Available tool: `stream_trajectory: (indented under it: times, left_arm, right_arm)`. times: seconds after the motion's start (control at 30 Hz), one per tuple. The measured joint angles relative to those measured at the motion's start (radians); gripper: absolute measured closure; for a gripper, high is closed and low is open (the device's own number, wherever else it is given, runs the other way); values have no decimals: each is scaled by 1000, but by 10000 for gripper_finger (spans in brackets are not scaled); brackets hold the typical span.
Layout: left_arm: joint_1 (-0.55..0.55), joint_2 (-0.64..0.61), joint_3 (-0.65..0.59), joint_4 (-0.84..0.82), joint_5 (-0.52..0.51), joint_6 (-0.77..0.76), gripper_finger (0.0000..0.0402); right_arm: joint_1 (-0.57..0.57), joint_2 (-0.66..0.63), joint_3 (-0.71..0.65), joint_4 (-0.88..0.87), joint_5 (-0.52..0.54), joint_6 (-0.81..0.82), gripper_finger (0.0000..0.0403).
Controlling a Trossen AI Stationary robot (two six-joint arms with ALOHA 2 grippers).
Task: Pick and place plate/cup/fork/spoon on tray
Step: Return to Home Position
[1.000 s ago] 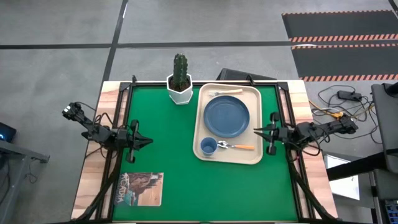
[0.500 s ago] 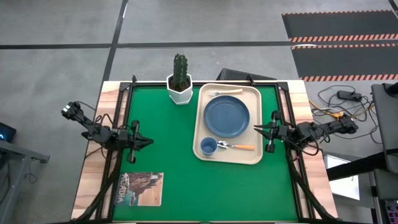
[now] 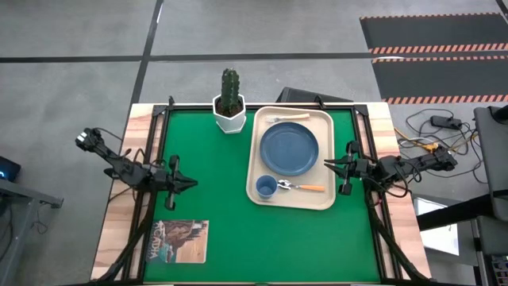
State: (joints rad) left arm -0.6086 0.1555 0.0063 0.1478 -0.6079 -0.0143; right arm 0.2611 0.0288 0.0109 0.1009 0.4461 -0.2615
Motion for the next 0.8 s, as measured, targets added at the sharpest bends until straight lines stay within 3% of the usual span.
stream_trajectory:
  times: [0.8]
  left_arm:
    - [0, 160, 0, 0, 1, 0, 400]
  right_arm:
    - [0, 0, 0, 1, 0, 0, 370]
